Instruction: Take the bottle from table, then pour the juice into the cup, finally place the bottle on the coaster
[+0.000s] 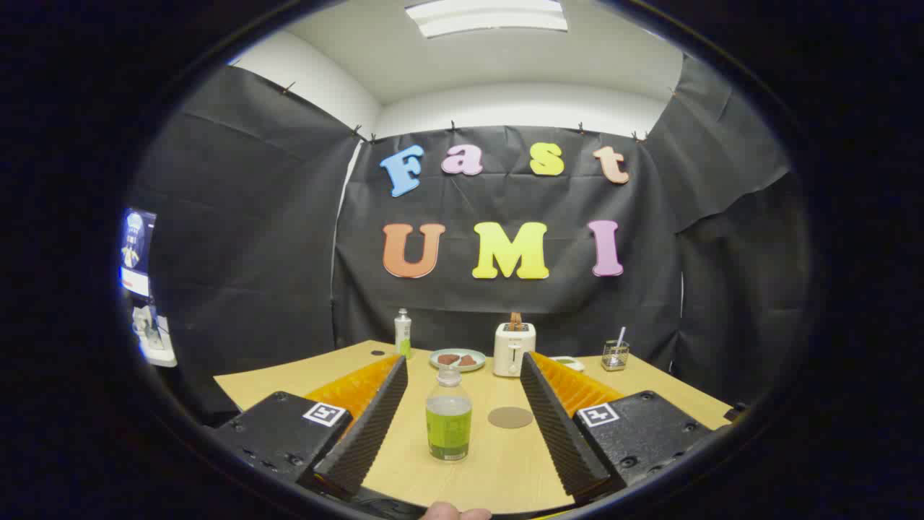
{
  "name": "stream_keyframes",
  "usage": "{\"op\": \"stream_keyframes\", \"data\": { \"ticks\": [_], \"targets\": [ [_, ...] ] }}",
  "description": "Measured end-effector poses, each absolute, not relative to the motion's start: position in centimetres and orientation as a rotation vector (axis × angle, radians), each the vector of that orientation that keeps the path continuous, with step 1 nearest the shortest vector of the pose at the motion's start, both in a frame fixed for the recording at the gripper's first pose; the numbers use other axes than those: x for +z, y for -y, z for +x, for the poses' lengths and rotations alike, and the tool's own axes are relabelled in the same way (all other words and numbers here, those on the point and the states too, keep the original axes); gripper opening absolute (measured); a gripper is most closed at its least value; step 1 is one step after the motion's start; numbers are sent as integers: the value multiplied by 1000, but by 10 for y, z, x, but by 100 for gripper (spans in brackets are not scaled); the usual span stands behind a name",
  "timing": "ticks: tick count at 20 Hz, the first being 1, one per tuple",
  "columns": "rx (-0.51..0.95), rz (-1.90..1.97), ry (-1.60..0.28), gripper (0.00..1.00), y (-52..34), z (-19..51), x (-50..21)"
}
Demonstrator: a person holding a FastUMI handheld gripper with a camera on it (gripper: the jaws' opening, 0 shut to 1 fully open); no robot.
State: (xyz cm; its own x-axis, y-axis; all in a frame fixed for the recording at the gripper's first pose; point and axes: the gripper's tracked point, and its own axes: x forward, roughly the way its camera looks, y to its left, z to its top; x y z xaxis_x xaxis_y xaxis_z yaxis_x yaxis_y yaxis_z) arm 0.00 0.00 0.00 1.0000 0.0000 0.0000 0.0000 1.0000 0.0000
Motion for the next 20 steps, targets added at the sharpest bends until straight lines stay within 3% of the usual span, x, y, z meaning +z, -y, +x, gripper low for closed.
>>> {"op": "stream_keyframes", "data": {
  "ticks": [20],
  "targets": [
    [13,15,-47,100,-8,10,-22]
  ]
}}
